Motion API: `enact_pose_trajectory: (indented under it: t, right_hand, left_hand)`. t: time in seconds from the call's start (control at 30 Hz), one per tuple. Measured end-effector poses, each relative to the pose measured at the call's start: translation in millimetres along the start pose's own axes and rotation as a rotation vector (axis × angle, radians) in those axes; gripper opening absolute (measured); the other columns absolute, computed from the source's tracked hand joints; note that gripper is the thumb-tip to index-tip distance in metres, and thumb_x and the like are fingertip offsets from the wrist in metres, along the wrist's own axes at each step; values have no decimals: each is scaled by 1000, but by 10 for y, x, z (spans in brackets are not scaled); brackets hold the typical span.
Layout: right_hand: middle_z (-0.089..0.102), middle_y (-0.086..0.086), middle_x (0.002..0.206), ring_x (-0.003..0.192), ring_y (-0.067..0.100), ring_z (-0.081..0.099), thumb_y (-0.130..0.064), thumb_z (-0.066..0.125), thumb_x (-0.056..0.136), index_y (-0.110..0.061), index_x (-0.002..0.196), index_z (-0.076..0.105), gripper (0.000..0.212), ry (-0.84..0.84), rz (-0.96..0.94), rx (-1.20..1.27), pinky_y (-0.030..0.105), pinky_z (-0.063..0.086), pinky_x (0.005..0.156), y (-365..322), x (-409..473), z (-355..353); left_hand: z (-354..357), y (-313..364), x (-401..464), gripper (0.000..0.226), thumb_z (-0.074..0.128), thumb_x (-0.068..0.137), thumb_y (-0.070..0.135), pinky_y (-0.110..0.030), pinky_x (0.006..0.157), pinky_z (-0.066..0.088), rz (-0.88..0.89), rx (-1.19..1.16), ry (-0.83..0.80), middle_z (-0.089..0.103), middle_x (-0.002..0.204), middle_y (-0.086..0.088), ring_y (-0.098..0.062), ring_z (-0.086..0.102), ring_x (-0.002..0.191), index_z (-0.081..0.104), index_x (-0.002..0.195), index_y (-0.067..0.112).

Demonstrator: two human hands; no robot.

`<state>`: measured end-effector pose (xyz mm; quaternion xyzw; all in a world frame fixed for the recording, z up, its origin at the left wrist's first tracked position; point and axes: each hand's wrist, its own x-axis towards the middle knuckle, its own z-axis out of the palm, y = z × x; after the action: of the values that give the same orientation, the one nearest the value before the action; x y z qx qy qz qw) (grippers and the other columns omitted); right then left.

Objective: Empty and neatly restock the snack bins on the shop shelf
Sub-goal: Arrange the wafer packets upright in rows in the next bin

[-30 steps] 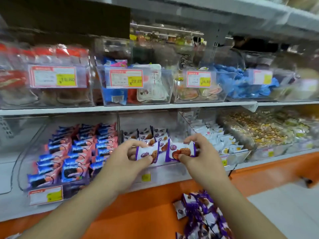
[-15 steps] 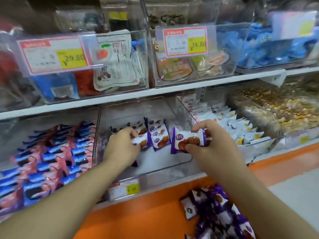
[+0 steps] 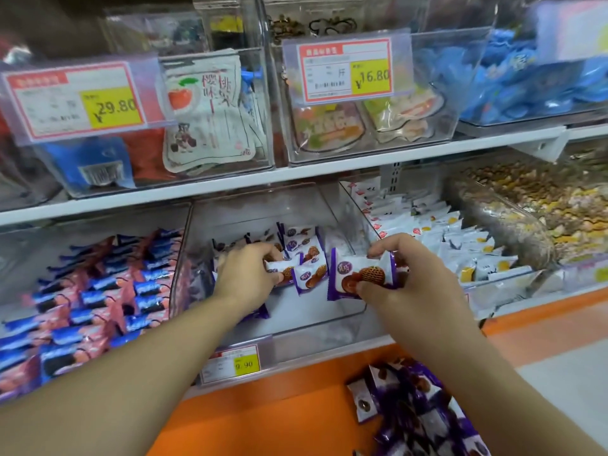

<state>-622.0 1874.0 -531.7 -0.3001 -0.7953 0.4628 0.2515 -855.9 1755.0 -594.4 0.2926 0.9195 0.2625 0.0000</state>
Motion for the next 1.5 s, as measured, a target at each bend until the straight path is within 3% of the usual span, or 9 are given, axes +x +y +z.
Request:
enact_pose_trajectory:
  t: [0.17,0.5,0.67,0.8,0.97,1.13,1.3,1.37,1.5]
  right_hand:
    - [70,-6,80,70,8,66,-17,81,88,-37,103,58,34,-16,0,-6,25,52,47,17,-18,2]
    - [68,-10,87,73,-3,64,-22,82,89,-42,108,57,38,-2,12,-47,14,47,47,34,2,-31]
    - [67,-15,93,80,-11,64,-21,84,87,-49,122,52,55,-22,-30,16,9,50,57,-3,6,-44]
    - [74,-16,99,87,-1,72,-16,85,86,-45,116,55,51,-54,-71,108,24,60,77,-46,-7,4]
    - [71,-26,106,100,-9,65,-23,82,89,-46,121,57,46,-60,-128,20,20,55,87,-60,-25,15]
    - [37,-21,155,145,5,27,-25,67,100,-38,156,32,68,-144,-244,-449,16,22,106,-22,-41,-28]
    - [33,-16,161,147,11,35,-15,64,100,-35,165,18,82,-218,-228,-488,21,33,109,75,-47,52]
    - [36,-14,159,142,10,41,-16,63,101,-35,165,17,81,-220,-205,-481,21,38,106,86,-32,68]
    - [46,-12,149,132,8,48,-17,64,101,-39,162,21,77,-192,-202,-461,17,37,94,121,-4,104]
  left_hand:
    - [57,-12,8,32,88,78,40,-38,94,33,64,168,14,65,113,8,-26,50,119,69,103,37]
    - [-89,65,-43,45,81,82,26,-37,96,32,85,277,-89,60,133,5,-28,43,126,65,123,37]
    - [-393,430,-390,26,69,95,10,-27,86,50,81,-496,-11,73,107,9,-15,65,100,73,108,32]
    - [-649,747,-738,34,81,84,29,-31,86,61,164,-838,-303,76,110,0,-21,74,95,74,117,30]
    - [-644,658,-708,39,91,74,8,-41,83,63,187,-645,-266,78,98,0,-20,75,84,76,105,28]
    - [-447,411,-505,31,95,72,33,-39,77,60,75,-262,-177,75,90,2,-17,70,79,73,93,36]
    - [-125,376,-327,32,92,75,38,-25,56,45,52,-60,-169,68,84,14,-8,65,72,70,98,35]
    - [-26,371,-242,34,91,75,38,-26,65,47,106,28,-164,67,87,13,-12,65,82,69,101,32]
    - [106,352,-111,67,87,75,50,-37,97,43,191,270,-140,58,128,0,-25,48,124,61,132,28]
